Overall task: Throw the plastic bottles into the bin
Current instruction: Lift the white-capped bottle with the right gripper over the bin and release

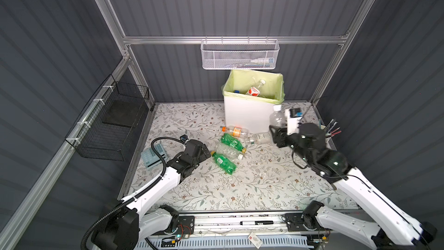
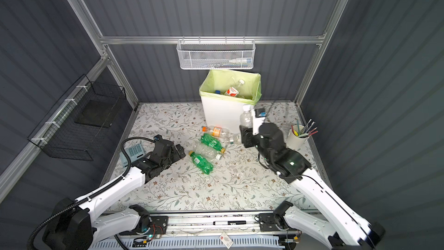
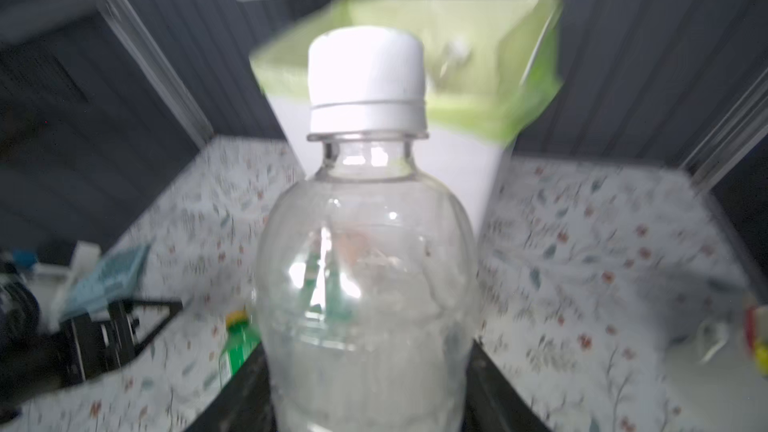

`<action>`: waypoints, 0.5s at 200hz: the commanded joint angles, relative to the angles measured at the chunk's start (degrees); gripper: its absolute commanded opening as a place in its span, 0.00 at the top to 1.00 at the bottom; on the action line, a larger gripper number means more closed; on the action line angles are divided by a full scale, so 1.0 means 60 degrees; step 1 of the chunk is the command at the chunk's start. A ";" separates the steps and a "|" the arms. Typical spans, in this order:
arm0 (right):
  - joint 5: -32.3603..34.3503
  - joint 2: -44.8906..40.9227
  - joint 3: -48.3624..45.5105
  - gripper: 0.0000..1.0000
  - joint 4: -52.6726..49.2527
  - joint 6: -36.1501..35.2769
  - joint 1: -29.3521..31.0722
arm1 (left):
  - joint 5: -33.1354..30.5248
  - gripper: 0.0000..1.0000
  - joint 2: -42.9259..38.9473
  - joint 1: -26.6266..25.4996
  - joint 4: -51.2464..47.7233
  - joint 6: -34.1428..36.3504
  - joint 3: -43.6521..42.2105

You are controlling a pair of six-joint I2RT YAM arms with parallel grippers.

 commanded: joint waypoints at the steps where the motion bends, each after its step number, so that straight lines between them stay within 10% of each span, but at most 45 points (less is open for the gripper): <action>1: 0.0941 -0.0428 0.0752 0.53 0.2159 -0.1785 -0.0477 | 0.0001 0.00 0.0196 0.0046 0.0280 0.0012 -0.0128; 56: -0.1556 0.2735 0.3359 0.50 0.4054 -0.1221 -0.2076 | 0.0721 0.00 0.0511 0.0032 0.0884 -0.0223 -0.0085; 100: -0.3704 0.7091 0.6876 0.37 0.1084 0.0015 -0.2505 | 0.1106 0.00 0.0530 -0.0121 0.1137 -0.0892 -0.0130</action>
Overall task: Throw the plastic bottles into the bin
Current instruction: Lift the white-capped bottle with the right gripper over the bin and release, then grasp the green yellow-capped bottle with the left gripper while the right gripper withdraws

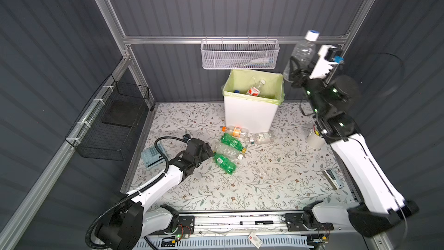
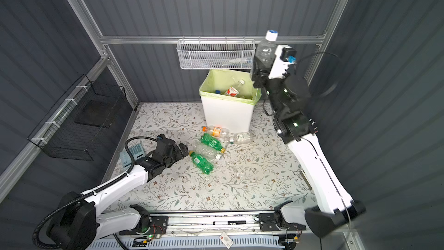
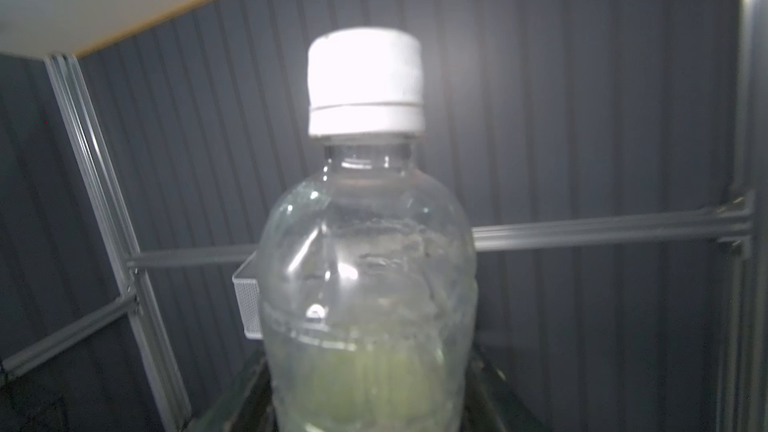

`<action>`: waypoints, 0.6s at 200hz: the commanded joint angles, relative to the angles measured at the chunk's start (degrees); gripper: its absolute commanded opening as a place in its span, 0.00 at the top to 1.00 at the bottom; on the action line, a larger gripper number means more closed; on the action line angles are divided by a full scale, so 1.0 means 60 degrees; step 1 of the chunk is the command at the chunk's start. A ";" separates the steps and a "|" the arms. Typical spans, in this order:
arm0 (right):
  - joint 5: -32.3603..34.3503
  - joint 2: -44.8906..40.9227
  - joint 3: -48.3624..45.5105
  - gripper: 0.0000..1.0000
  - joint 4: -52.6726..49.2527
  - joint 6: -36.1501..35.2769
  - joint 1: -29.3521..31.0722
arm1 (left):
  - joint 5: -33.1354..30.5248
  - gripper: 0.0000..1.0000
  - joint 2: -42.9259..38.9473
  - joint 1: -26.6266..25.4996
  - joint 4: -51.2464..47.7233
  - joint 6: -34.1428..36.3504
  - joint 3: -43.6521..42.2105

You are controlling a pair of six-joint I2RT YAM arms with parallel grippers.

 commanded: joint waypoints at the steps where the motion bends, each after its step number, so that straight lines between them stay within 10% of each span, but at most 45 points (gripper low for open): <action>1: -0.1505 0.1857 0.1360 0.37 -0.2346 0.0661 -0.0086 | 0.0303 0.00 0.0006 -0.0115 0.0233 -0.0566 -0.0105; 25: -0.0621 0.2775 0.2490 0.01 -0.3607 0.0570 -0.0218 | 0.0301 0.00 -0.0011 -0.0396 0.0166 -0.1046 -0.0051; 120: 0.0258 -0.0732 -0.1955 0.01 -0.2126 0.0831 -0.1057 | 0.0278 0.00 0.0684 -0.2327 0.0272 -0.4106 -0.0055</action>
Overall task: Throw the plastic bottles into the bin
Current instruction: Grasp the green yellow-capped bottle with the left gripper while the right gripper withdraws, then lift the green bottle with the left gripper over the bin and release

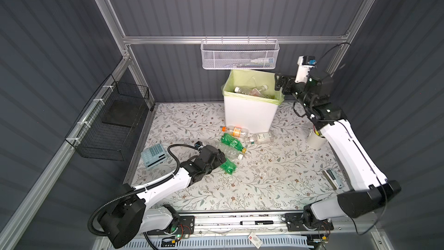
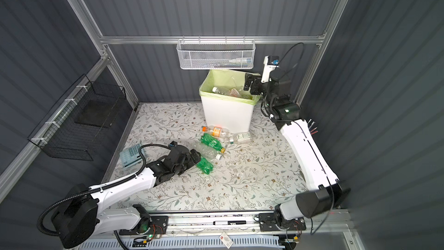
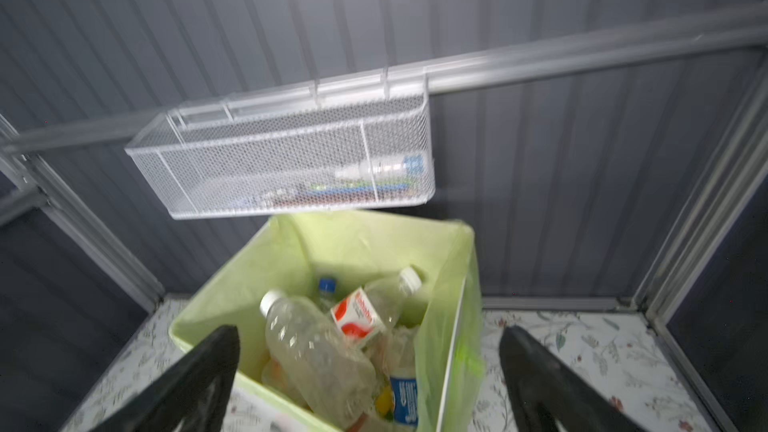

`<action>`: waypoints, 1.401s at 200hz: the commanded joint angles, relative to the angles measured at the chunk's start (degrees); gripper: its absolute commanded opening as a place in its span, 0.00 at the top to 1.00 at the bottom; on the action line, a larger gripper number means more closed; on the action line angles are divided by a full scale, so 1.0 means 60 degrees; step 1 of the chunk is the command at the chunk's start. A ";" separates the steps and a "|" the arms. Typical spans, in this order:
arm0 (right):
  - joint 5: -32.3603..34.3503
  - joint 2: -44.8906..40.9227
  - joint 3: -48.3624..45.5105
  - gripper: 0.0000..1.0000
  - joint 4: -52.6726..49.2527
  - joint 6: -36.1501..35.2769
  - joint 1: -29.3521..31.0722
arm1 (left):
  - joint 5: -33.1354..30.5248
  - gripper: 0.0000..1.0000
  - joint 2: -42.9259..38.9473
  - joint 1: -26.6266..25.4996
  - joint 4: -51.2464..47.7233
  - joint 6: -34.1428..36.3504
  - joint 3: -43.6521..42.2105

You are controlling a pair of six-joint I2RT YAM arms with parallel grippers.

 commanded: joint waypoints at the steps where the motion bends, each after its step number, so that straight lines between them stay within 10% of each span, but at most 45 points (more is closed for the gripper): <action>1: 0.0084 -0.0382 -0.1261 0.01 0.0367 0.0286 -0.0261 | 0.0023 0.00 0.0116 -0.0115 0.0176 -0.1086 -0.0047; 133: 0.0274 -0.4397 -0.7917 0.01 -0.0074 0.1389 -0.1574 | 0.0964 0.09 0.2499 -0.0249 0.1002 -0.2180 0.0890; 280: -0.0145 -0.5139 -0.9044 0.01 -0.0195 0.1785 -0.2430 | 0.0092 0.54 0.1876 -0.0249 0.0583 -0.2584 0.0967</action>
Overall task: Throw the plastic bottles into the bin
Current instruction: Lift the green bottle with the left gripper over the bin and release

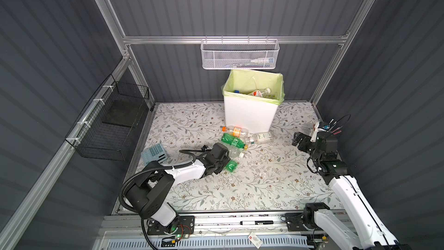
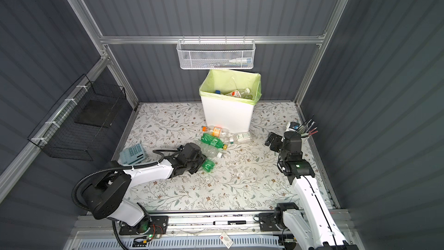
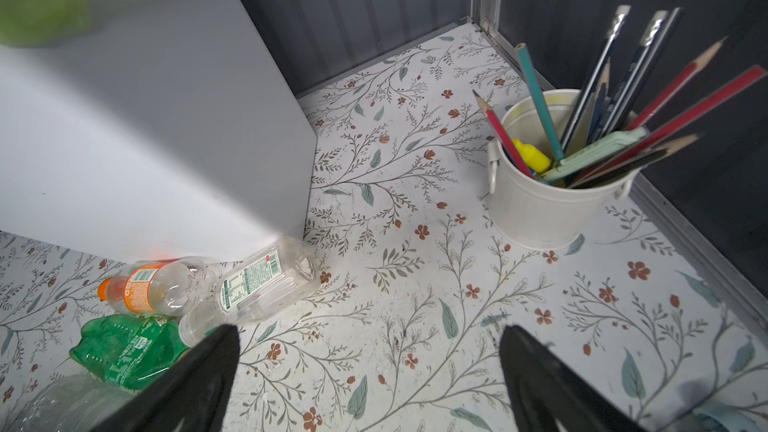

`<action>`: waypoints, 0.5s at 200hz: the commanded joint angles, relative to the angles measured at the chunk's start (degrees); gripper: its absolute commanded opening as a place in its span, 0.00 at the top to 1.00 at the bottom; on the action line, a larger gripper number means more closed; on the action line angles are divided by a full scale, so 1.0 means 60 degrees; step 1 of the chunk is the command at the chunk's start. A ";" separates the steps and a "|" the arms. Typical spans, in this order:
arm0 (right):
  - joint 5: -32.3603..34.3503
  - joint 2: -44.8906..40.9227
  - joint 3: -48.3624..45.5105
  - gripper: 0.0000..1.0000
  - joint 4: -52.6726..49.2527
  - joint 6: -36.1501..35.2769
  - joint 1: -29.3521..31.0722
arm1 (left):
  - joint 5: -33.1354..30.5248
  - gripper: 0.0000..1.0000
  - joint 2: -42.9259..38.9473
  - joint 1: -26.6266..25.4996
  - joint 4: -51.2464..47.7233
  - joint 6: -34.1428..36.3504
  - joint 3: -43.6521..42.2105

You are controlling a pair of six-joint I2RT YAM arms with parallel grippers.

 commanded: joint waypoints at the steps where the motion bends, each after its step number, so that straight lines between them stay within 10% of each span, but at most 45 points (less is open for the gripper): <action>1: -0.0136 -0.0017 -0.0058 0.01 0.0106 0.0109 -0.0066 | -0.0672 0.54 -0.0760 -0.0041 -0.0622 0.0141 0.0073; 51: -0.0172 -0.0092 -0.0040 0.01 0.0132 0.0123 -0.0107 | -0.2964 0.52 -0.2874 -0.0039 -0.1869 0.1966 0.1450; 100: -0.0184 -0.0288 0.0115 0.01 0.0139 0.0123 -0.0144 | -0.5066 0.53 -0.3123 -0.0028 0.1504 0.8209 0.4577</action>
